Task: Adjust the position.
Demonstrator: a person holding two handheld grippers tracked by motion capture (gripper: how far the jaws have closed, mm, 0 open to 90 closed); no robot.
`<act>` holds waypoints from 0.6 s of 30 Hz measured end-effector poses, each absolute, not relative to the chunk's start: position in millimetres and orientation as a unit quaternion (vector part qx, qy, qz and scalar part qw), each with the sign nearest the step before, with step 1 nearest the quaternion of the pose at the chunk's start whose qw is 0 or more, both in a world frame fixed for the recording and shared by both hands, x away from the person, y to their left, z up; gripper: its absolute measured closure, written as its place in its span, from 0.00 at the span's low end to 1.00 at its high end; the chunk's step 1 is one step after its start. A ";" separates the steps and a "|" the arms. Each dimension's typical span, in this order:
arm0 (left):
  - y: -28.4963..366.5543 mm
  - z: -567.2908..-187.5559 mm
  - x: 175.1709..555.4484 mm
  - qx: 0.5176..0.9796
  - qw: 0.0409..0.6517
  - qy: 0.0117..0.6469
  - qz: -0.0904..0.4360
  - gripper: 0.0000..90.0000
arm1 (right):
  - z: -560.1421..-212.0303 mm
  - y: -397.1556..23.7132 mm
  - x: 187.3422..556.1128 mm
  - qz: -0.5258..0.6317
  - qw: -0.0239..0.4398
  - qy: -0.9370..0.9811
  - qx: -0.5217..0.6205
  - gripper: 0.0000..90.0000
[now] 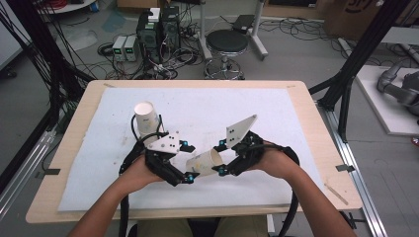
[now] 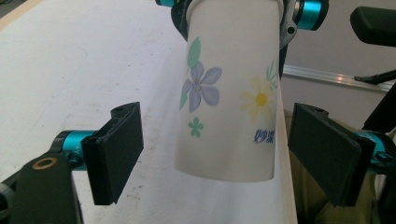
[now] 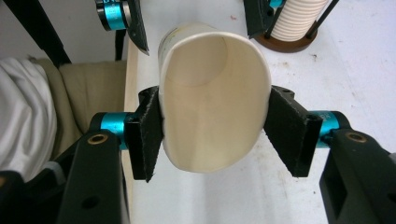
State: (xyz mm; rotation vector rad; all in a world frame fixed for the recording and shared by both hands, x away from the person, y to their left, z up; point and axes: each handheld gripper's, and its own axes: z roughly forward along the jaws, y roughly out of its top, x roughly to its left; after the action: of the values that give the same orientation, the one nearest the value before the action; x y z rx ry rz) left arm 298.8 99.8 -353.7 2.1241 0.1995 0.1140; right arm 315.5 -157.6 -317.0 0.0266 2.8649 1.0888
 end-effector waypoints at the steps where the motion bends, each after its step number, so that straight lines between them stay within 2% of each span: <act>1: 98.7 -353.7 298.8 0.873 0.479 0.081 0.045 0.21 | -316.5 -155.8 315.0 0.350 0.039 0.936 0.008 0.45; 18: 80.7 -361.7 302.4 0.895 0.441 0.061 0.021 0.30 | -312.9 -132.7 309.1 0.276 0.046 0.960 -0.021 0.45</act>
State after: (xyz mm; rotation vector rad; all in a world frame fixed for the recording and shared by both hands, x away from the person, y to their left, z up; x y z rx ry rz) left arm 302.4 80.7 -361.7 2.2231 0.1521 0.0524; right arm 309.1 -132.7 -312.9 -0.0634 2.9306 0.8438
